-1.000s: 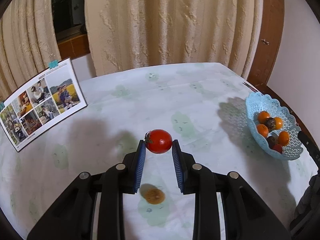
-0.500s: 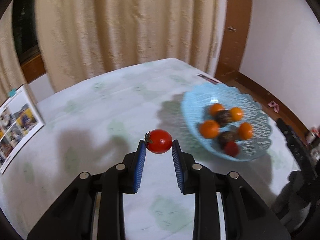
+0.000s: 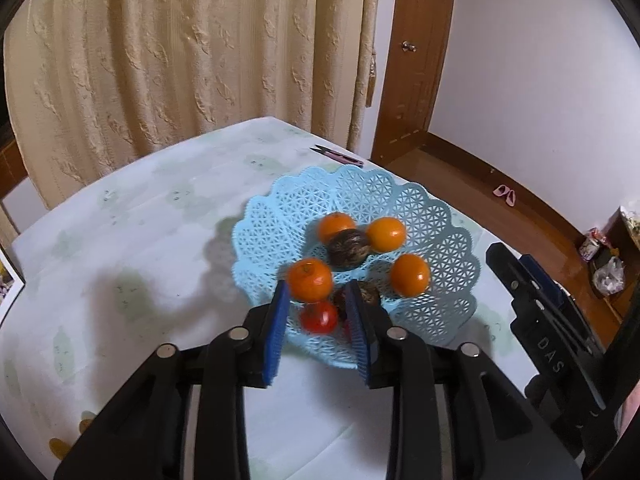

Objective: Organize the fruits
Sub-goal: 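Carry the red tomato into the blue basket and open the left tool, then move the left tool to a small tan round fruit and grasp it, then grasp the other small tan round fruit with the right tool, then carry the tan fruit into the blue basket and open the right tool, then lower the held tan fruit into the blue basket and open the left tool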

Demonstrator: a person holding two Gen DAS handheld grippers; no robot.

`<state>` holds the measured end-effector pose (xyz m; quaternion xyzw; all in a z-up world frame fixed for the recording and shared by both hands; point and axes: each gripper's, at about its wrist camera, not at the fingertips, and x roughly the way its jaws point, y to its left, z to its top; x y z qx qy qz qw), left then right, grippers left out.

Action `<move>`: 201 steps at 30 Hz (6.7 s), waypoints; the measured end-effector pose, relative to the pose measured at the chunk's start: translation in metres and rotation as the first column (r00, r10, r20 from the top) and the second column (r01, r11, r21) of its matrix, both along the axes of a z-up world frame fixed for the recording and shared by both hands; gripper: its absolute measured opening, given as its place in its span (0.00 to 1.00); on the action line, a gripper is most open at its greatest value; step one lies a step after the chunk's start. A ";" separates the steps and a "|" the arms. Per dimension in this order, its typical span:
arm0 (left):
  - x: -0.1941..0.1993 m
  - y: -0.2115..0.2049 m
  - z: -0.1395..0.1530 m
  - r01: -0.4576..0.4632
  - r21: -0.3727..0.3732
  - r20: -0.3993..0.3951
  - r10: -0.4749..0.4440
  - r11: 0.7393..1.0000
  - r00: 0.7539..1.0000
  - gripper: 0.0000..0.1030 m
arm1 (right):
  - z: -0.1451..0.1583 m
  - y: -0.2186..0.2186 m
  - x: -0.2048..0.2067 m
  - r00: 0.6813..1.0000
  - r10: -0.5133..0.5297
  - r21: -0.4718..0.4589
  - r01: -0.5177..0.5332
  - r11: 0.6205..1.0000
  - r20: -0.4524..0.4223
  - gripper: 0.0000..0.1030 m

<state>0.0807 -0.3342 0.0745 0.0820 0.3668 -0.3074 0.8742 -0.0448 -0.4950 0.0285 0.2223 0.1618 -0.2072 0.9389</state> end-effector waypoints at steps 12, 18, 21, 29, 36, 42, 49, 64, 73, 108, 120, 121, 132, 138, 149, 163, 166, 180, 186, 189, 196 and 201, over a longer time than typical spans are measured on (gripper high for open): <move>0.006 0.045 0.014 -0.101 -0.070 0.043 0.105 0.992 0.994 0.82 | 0.000 0.000 -0.002 1.000 -0.015 0.005 0.015 1.000 0.014 0.60; 0.001 0.074 0.024 -0.132 -0.087 0.067 0.138 0.987 0.988 0.83 | 0.000 -0.001 -0.005 1.000 -0.023 0.005 0.023 1.000 0.018 0.60; -0.003 0.093 0.028 -0.169 -0.070 0.086 0.175 0.983 0.981 0.83 | 0.001 -0.001 -0.006 0.999 -0.027 0.006 0.027 1.000 0.018 0.63; -0.007 0.151 0.029 -0.280 -0.047 0.096 0.283 0.959 0.954 0.84 | 0.003 0.003 -0.007 0.999 -0.043 -0.020 0.044 0.999 0.015 0.65; -0.011 0.204 0.029 -0.383 -0.036 0.102 0.385 0.923 0.917 0.84 | 0.004 0.016 -0.006 1.000 -0.005 -0.019 0.005 1.000 -0.010 0.65; -0.014 0.242 0.016 -0.448 -0.019 0.072 0.448 0.894 0.891 0.84 | 0.012 0.043 -0.001 0.997 0.071 -0.023 -0.072 0.997 -0.008 0.65; -0.016 0.269 -0.013 -0.501 0.025 0.009 0.501 0.865 0.866 0.84 | 0.021 0.082 0.009 0.980 0.196 -0.037 -0.197 0.980 -0.013 0.71; -0.012 0.278 -0.069 -0.509 0.122 -0.088 0.520 0.852 0.849 0.49 | 0.016 0.158 0.029 0.900 0.422 -0.077 -0.432 0.899 -0.111 0.71; -0.017 0.270 -0.072 -0.482 0.130 -0.087 0.494 0.867 0.865 0.28 | 0.013 0.196 0.043 0.805 0.569 -0.041 -0.582 0.812 -0.166 0.71; -0.041 0.315 -0.015 -0.584 -0.011 0.007 0.584 0.812 0.812 0.28 | -0.033 0.326 0.123 0.495 0.759 0.074 -0.816 0.574 -0.422 0.27; -0.042 0.313 -0.016 -0.579 -0.007 0.011 0.579 0.815 0.815 0.28 | -0.015 0.307 0.109 0.564 0.737 0.029 -0.787 0.617 -0.371 0.27; -0.043 0.312 -0.016 -0.578 -0.006 0.012 0.578 0.816 0.816 0.28 | -0.012 0.302 0.106 0.575 0.734 0.027 -0.781 0.624 -0.361 0.27; -0.044 0.302 -0.017 -0.561 0.009 0.031 0.561 0.827 0.827 0.28 | 0.026 0.242 0.085 0.694 0.678 0.012 -0.697 0.717 -0.241 0.27; -0.046 0.297 -0.016 -0.552 0.016 0.041 0.551 0.834 0.833 0.28 | 0.040 0.204 0.073 0.757 0.624 0.003 -0.635 0.772 -0.193 0.27; -0.048 0.281 -0.014 -0.528 0.034 0.057 0.526 0.849 0.849 0.28 | 0.043 0.125 0.056 0.864 0.481 0.021 -0.484 0.875 -0.150 0.27; -0.049 0.245 -0.010 -0.480 0.056 0.067 0.476 0.876 0.877 0.28 | 0.024 0.053 0.045 0.921 0.361 0.076 -0.353 0.933 -0.150 0.27; -0.048 0.236 -0.009 -0.465 0.061 0.069 0.461 0.883 0.885 0.28 | 0.020 0.044 0.043 0.925 0.351 0.089 -0.341 0.936 -0.148 0.27; -0.041 0.162 0.006 -0.304 0.043 0.070 0.300 0.952 0.951 0.28 | 0.012 0.015 0.015 0.981 0.169 0.050 -0.165 0.985 -0.097 0.56; -0.032 0.116 0.013 -0.234 0.042 0.093 0.229 0.971 0.969 0.28 | 0.008 0.014 0.002 0.992 0.097 -0.032 -0.100 0.994 -0.077 0.61; -0.027 0.088 0.018 -0.190 0.036 0.111 0.185 0.981 0.976 0.28 | 0.006 0.012 -0.002 0.995 0.075 -0.041 -0.078 0.996 -0.062 0.65; -0.018 0.031 0.023 -0.103 0.035 0.126 0.098 0.994 0.987 0.28 | -0.002 0.001 -0.006 0.998 0.048 -0.008 -0.048 0.999 -0.040 0.65; -0.015 -0.003 0.021 -0.050 0.043 0.135 0.044 0.998 0.990 0.28 | -0.004 -0.006 -0.010 0.999 0.033 0.031 -0.032 0.999 -0.024 0.66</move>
